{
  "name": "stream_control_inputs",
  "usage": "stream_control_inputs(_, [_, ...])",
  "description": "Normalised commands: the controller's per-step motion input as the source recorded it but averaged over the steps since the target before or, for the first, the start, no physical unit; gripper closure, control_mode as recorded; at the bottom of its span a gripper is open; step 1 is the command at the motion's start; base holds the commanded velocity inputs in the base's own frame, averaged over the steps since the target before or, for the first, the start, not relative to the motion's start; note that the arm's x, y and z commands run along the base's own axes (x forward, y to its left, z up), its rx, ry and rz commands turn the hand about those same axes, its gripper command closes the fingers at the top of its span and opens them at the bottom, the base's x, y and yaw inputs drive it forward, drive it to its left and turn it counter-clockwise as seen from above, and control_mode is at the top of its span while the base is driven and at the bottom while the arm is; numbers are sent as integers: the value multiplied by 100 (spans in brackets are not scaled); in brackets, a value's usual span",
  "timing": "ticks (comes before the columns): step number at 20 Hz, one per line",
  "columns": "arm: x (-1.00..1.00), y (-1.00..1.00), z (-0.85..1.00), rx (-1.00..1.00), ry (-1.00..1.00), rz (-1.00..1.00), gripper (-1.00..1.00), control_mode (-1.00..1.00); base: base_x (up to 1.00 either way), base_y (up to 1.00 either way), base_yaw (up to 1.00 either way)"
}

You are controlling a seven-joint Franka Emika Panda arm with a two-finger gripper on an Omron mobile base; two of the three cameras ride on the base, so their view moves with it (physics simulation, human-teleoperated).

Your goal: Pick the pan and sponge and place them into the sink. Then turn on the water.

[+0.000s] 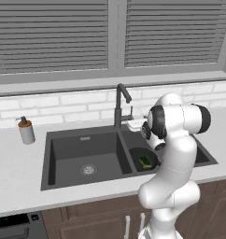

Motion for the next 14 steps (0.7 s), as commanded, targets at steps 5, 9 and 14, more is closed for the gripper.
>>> stream_control_inputs(5, [7,42,-7,-4,0,0,-100,-100,0,0,0])
stream_control_inputs(9, [19,13,0,0,0,0,-100,-100,0,0,0])
stream_control_inputs(14, [18,0,0,0,0,0,-100,-100,0,0,0])
